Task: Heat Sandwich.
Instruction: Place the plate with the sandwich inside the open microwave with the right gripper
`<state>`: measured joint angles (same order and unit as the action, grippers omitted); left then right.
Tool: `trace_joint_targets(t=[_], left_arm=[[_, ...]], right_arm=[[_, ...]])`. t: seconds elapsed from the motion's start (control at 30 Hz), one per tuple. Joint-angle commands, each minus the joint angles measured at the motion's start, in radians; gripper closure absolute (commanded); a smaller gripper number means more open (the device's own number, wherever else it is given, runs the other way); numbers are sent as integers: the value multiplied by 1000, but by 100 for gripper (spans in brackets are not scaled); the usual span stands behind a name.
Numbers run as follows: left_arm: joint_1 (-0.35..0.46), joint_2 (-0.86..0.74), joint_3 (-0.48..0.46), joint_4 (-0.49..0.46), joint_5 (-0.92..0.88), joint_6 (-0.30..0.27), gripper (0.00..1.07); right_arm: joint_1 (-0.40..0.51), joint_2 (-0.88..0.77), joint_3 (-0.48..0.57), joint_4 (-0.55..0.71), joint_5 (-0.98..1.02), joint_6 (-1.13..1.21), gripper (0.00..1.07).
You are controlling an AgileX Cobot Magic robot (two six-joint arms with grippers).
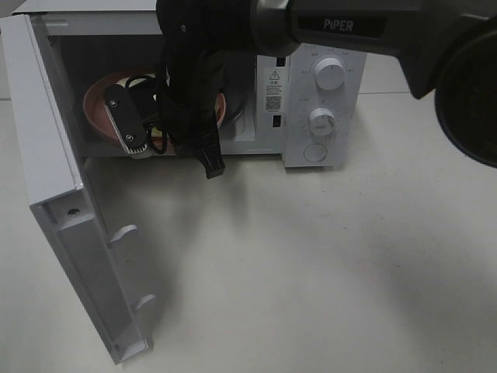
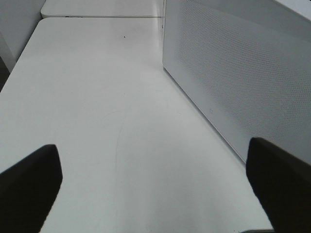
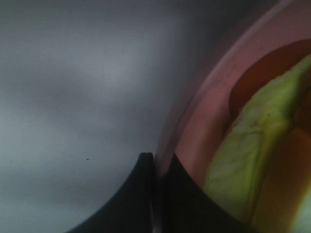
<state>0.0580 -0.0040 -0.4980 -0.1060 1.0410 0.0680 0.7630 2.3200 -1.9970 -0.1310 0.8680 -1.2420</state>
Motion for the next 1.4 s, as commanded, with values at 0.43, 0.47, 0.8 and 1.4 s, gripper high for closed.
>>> trace_joint_targets(t=[0.43,0.47,0.8,1.4], left_arm=[[1,-26,4,-1,-6,-1,9],[1,-26,4,0,-6,-1,9],[1,-26,4,18,-5,-3,9],[1,-26,4,20,-5,-3,9]], right_arm=[[-55,68,-110,-32,-22,87,107],[-68,73,-112,-33,-29,87,107],[-82,114,-169,-51,-63,88,107],[-87,115,-168,-65,-96,229,58]])
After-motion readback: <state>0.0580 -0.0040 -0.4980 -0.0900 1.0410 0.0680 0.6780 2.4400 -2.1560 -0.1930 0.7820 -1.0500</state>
